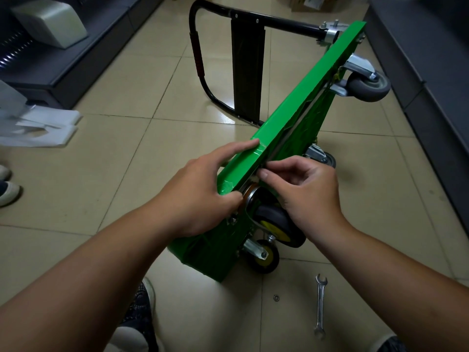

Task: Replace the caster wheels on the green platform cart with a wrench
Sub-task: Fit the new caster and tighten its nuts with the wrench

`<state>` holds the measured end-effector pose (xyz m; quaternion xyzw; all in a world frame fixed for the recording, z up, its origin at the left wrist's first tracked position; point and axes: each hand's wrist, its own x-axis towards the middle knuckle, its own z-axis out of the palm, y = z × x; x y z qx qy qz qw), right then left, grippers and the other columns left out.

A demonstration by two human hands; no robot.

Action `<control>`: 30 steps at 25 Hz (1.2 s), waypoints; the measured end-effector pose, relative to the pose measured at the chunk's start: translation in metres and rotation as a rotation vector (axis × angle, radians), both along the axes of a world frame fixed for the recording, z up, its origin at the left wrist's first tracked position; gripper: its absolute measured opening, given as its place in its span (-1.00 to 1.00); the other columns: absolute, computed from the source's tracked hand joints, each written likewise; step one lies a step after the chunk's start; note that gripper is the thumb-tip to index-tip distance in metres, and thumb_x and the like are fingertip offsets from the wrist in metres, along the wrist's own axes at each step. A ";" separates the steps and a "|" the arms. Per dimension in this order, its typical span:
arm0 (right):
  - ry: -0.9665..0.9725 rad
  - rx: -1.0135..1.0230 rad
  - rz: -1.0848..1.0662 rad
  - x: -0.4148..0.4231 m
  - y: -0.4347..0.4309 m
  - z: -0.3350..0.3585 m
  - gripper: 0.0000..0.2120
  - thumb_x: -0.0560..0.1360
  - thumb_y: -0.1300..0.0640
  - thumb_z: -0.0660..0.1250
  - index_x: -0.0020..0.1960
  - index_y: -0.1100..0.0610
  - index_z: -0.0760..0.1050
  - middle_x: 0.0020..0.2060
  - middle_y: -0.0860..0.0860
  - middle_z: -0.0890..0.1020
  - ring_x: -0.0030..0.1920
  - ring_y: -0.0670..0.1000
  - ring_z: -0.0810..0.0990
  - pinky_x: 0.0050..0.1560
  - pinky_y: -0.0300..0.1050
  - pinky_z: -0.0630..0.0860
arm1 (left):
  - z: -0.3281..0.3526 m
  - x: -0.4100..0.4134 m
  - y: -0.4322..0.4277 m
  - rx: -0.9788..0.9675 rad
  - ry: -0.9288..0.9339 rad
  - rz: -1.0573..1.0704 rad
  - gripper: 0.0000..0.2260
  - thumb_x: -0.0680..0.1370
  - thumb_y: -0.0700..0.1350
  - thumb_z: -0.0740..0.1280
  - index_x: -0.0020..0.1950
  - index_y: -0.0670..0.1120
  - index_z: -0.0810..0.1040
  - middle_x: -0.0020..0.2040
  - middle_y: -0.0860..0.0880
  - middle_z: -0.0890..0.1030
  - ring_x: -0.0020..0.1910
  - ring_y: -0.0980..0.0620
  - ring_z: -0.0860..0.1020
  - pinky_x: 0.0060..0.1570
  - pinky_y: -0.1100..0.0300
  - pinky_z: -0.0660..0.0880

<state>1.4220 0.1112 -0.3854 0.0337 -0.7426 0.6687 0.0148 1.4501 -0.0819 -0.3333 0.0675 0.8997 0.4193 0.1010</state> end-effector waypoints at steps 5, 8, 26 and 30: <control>0.094 0.089 -0.009 0.003 -0.001 0.000 -0.90 0.43 0.28 0.55 -0.09 0.14 0.69 -0.18 -0.02 0.73 -0.12 -0.06 0.73 -0.01 -0.02 0.68 | -0.001 0.000 0.000 0.009 -0.002 0.003 -0.23 0.50 -0.21 0.42 0.42 0.54 0.23 0.38 0.09 0.44 0.10 -0.09 0.62 -0.18 0.05 0.68; 0.091 0.103 -0.005 0.003 0.000 0.000 -0.87 0.42 0.28 0.55 -0.07 0.11 0.69 -0.18 -0.05 0.73 -0.13 -0.10 0.73 -0.02 -0.04 0.68 | -0.001 -0.001 0.000 0.001 0.007 0.001 -0.23 0.50 -0.20 0.42 0.42 0.54 0.23 0.40 0.09 0.45 0.10 -0.09 0.63 -0.16 0.03 0.68; 0.040 0.146 -0.063 0.006 -0.006 0.002 -0.85 0.42 0.22 0.57 -0.10 0.04 0.65 -0.23 -0.06 0.72 -0.19 -0.11 0.71 -0.09 -0.11 0.68 | -0.002 0.000 0.000 0.004 0.014 0.005 -0.23 0.50 -0.21 0.42 0.43 0.53 0.23 0.36 0.07 0.47 0.12 -0.09 0.62 -0.16 0.03 0.68; 0.036 0.164 -0.078 0.005 -0.007 -0.001 -0.88 0.43 0.19 0.57 -0.08 0.07 0.67 -0.23 -0.07 0.73 -0.19 -0.11 0.71 -0.09 -0.09 0.68 | -0.002 -0.001 0.000 -0.009 0.017 0.007 -0.23 0.51 -0.20 0.43 0.43 0.53 0.23 0.39 0.09 0.45 0.14 -0.07 0.61 -0.14 0.05 0.68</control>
